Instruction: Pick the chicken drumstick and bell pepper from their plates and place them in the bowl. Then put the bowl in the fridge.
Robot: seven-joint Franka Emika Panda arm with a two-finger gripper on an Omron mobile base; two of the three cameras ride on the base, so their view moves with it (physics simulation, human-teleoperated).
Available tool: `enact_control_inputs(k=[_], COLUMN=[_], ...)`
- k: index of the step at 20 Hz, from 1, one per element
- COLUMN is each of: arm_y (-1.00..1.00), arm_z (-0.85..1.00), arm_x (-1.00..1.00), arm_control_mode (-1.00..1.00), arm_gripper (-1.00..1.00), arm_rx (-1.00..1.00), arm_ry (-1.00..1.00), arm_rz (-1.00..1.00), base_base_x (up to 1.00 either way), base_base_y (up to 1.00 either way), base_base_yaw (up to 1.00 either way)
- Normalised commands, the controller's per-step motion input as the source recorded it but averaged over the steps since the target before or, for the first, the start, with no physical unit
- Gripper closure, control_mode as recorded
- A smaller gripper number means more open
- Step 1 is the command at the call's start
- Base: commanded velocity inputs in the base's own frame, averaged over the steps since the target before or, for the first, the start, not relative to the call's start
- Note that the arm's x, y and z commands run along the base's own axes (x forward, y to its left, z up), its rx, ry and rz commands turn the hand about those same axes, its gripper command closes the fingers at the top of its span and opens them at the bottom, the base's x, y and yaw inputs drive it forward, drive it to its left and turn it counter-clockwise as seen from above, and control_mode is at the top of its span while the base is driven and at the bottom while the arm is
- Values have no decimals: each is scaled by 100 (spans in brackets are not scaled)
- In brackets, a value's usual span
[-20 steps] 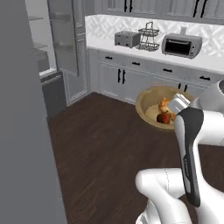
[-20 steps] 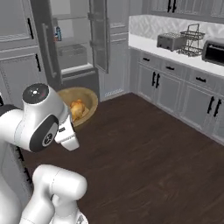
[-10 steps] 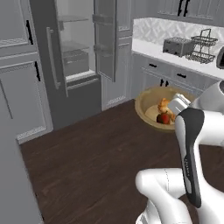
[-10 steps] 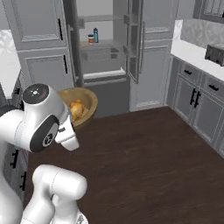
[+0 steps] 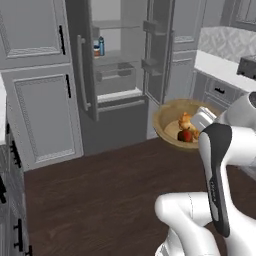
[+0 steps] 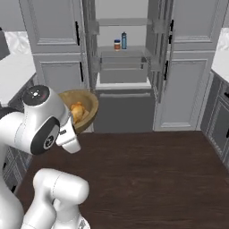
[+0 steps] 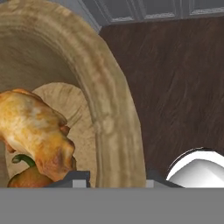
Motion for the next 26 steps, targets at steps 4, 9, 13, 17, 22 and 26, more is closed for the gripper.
enact_control_inputs(k=[4, 9, 13, 17, 22, 26], arm_y=[0, 0, 0, 0, 0, 0], arm_z=[0, 0, 0, 0, 0, 0], arm_x=[0, 0, 0, 0, 0, 0], arm_control_mode=[100, 100, 100, 100, 100, 100], arm_gripper=[100, 100, 100, 100, 100, 100], arm_rx=[0, 0, 0, 0, 0, 0], arm_ry=[0, 0, 0, 0, 0, 0], arm_rz=[0, 0, 0, 0, 0, 0], base_base_x=[100, 100, 100, 100, 100, 100], base_base_y=[-75, -74, -40, -4, -1, -40], base_base_yaw=[31, 30, 23, 9, 3, 13])
